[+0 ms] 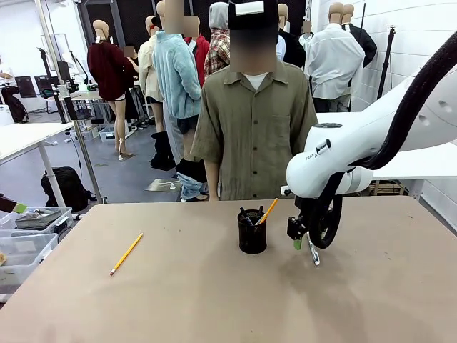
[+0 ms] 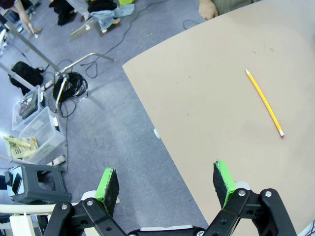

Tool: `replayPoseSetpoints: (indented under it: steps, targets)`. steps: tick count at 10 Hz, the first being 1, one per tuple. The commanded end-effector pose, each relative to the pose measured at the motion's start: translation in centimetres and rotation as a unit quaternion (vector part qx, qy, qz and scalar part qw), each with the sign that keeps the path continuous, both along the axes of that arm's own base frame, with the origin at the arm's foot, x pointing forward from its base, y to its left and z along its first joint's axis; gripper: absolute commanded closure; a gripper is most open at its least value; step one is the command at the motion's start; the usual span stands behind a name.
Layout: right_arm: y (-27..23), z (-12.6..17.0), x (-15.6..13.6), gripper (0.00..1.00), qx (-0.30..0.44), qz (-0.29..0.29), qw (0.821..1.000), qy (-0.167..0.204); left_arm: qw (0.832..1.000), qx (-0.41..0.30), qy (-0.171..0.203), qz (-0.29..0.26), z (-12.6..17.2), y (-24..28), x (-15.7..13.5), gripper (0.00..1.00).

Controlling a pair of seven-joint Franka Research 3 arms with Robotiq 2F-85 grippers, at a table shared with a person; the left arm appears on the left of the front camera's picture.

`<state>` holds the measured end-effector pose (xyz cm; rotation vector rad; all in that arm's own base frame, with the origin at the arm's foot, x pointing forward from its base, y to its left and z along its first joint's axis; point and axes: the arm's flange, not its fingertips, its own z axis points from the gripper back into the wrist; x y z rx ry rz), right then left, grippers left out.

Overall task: Place the pens into the pen holder.
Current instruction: Pick up a writing instrument from the table and place it into the Pen holder.

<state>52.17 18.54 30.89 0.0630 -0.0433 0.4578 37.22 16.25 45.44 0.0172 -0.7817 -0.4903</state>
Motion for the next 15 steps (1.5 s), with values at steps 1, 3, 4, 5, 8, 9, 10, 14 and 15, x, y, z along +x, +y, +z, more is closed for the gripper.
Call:
replayPoseSetpoints:
  steps: [1,3,4,5,8,9,10,14,15]
  targets:
    - [-0.1,-0.7,0.8,0.19,-0.015,-0.021,1.000,0.017,1.000,-0.006,0.002,0.004,-0.2,0.2,0.0,0.00]
    - [-0.5,-1.4,0.9,0.19,-0.008,-0.025,0.999,0.027,1.000,-0.006,0.002,0.004,-0.2,0.2,0.0,0.00]
    - [-0.6,-1.5,0.8,0.19,-0.004,-0.023,0.999,0.027,1.000,-0.006,0.002,0.004,-0.2,0.2,0.0,0.00]
    - [-0.7,-1.4,0.7,0.38,-0.005,-0.020,0.999,0.024,1.000,-0.006,0.002,0.004,-0.2,0.2,0.0,0.00]
    - [-0.7,-1.4,0.7,0.98,-0.014,-0.018,0.999,0.022,1.000,-0.006,0.002,0.004,-0.2,0.2,0.0,0.00]
    - [-0.6,-1.5,0.6,1.00,-0.018,-0.015,0.999,0.022,1.000,-0.006,0.002,0.004,-0.2,0.2,0.0,0.00]
    - [-0.5,-1.6,0.6,1.00,-0.024,-0.013,0.999,0.023,1.000,-0.006,0.002,0.004,-0.2,0.2,0.0,0.00]
    - [-1.7,-1.0,0.3,1.00,-0.030,-0.013,0.999,0.014,1.000,-0.006,0.002,0.004,-0.2,0.2,0.0,0.00]
    - [-3.2,-0.1,0.3,1.00,-0.013,-0.007,1.000,0.010,1.000,-0.006,0.002,0.004,-0.2,0.2,0.0,0.00]
